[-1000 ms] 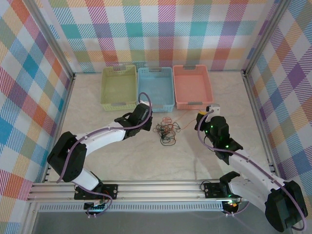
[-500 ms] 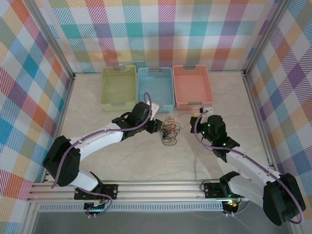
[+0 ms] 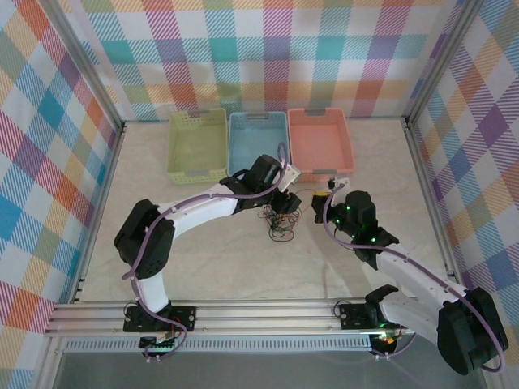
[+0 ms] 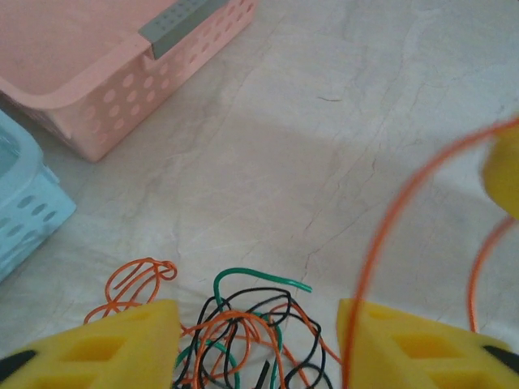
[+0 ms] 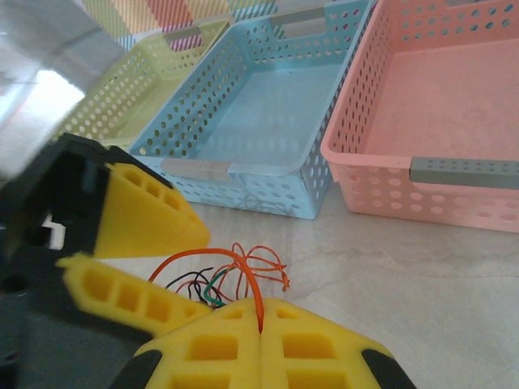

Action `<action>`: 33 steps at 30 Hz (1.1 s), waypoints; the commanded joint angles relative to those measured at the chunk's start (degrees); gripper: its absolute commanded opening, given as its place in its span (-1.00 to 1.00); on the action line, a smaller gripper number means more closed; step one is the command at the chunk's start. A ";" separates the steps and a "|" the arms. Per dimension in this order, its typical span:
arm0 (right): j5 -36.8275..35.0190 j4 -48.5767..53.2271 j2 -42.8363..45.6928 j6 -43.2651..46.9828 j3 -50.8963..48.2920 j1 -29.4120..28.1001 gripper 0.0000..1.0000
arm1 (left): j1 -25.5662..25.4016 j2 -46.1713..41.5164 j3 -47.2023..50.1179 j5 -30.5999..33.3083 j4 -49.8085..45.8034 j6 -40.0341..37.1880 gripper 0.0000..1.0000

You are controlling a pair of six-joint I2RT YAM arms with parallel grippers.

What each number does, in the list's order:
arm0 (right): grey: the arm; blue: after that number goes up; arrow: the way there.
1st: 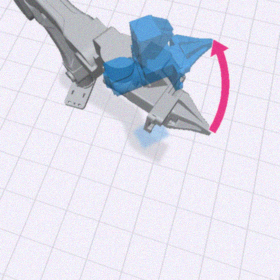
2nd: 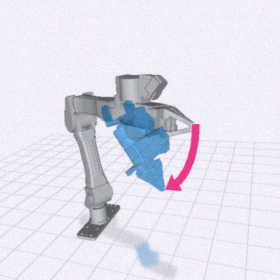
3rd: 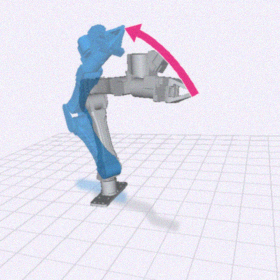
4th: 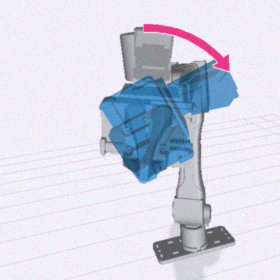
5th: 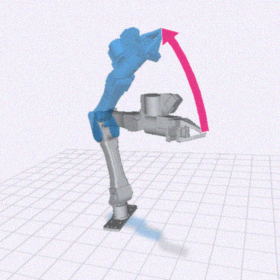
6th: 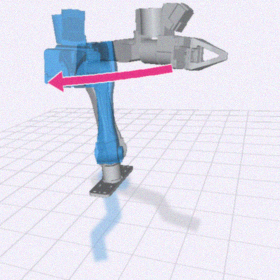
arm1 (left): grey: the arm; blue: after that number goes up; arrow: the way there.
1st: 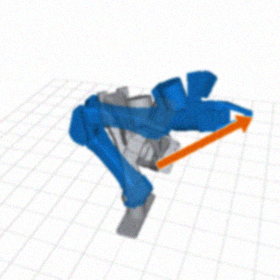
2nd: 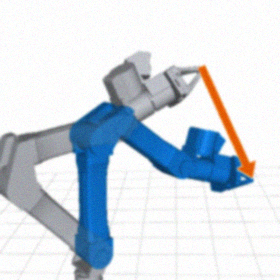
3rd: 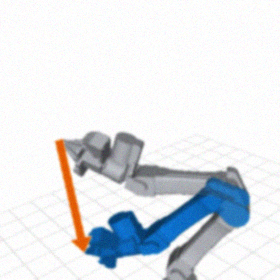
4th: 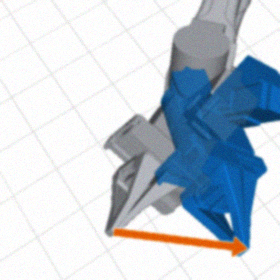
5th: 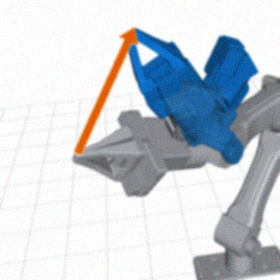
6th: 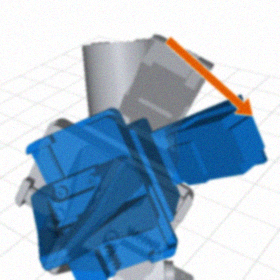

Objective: Untangle the cables

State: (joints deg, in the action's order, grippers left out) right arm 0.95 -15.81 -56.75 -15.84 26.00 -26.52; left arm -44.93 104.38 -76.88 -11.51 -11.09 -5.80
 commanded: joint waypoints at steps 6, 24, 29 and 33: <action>4.71 -4.72 2.39 1.07 0.33 0.38 -1.00 | -0.40 7.02 -8.86 12.47 -1.93 4.41 -0.25; 2.96 -7.14 6.86 0.98 -2.39 0.33 -1.00 | 1.56 1.03 -0.62 34.64 -1.92 12.83 -0.56; -3.14 -4.53 8.31 0.22 -2.45 0.33 -1.00 | 2.92 -3.83 5.14 36.91 -2.68 13.81 -0.56; -9.00 -1.16 7.24 -1.36 -1.41 0.41 -1.00 | 5.38 -7.95 9.64 36.26 -3.73 15.41 -0.56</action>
State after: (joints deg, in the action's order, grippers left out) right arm -1.91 -19.16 -49.41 -15.86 24.03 -26.52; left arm -41.78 100.01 -69.87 22.81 -13.45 7.40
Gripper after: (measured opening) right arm 0.063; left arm 0.221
